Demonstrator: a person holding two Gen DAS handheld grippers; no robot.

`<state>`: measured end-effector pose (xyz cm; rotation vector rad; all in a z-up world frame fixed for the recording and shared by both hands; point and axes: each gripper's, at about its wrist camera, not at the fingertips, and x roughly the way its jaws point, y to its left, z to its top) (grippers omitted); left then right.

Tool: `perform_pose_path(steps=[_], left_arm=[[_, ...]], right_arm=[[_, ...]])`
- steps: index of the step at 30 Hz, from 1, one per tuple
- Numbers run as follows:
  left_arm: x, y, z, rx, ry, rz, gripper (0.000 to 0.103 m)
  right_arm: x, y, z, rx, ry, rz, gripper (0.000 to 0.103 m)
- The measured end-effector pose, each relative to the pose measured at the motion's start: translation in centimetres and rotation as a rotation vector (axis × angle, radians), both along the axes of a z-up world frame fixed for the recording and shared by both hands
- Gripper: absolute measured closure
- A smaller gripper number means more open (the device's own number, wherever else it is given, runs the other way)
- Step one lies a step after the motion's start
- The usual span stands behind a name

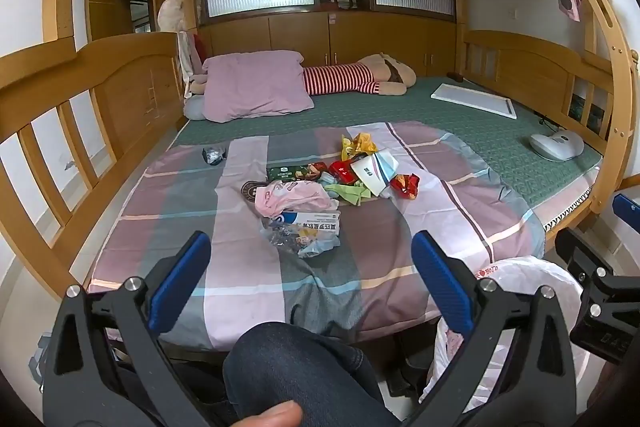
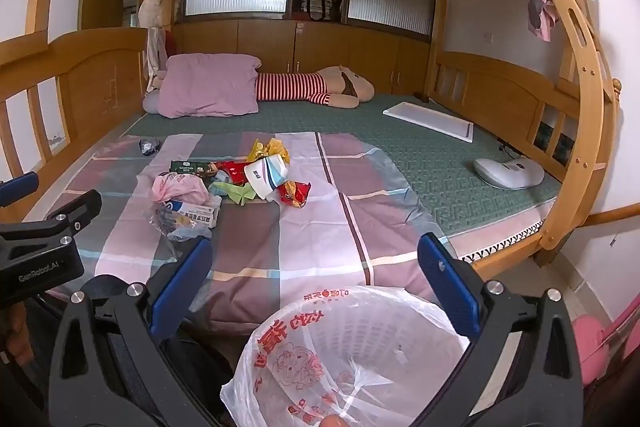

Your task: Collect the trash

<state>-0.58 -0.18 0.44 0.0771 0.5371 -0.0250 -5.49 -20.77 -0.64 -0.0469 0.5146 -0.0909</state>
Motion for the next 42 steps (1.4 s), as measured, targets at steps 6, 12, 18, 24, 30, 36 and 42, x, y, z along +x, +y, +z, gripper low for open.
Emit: perform_pose_path(steps=[6, 12, 18, 24, 30, 36, 42], left_arm=[[-0.23, -0.48, -0.21, 0.002, 0.001, -0.003, 0.003], [-0.18, -0.6, -0.17, 0.005, 0.001, -0.004, 0.003], [-0.17, -0.61, -0.21, 0.006, 0.002, -0.004, 0.003], [-0.24, -0.71, -0.2, 0.005, 0.003, -0.005, 0.003], [-0.14, -0.66, -0.22, 0.007, 0.004, -0.004, 0.003], [-0.22, -0.8, -0.22, 0.009, 0.004, -0.003, 0.003], [-0.11, -0.67, -0.26, 0.009, 0.006, -0.005, 0.003]], right_arm=[[-0.2, -0.25, -0.09, 0.0, 0.001, 0.0, 0.003], [-0.01, -0.17, -0.18, -0.002, 0.003, 0.0, 0.003], [0.05, -0.14, -0.16, -0.003, 0.007, -0.002, 0.003], [0.07, -0.17, -0.12, -0.003, 0.008, 0.0, 0.003], [0.12, -0.07, -0.03, -0.005, 0.01, -0.002, 0.003], [0.27, -0.12, -0.14, -0.003, 0.012, 0.0, 0.003], [0.05, -0.02, 0.0, -0.004, 0.014, -0.002, 0.003]])
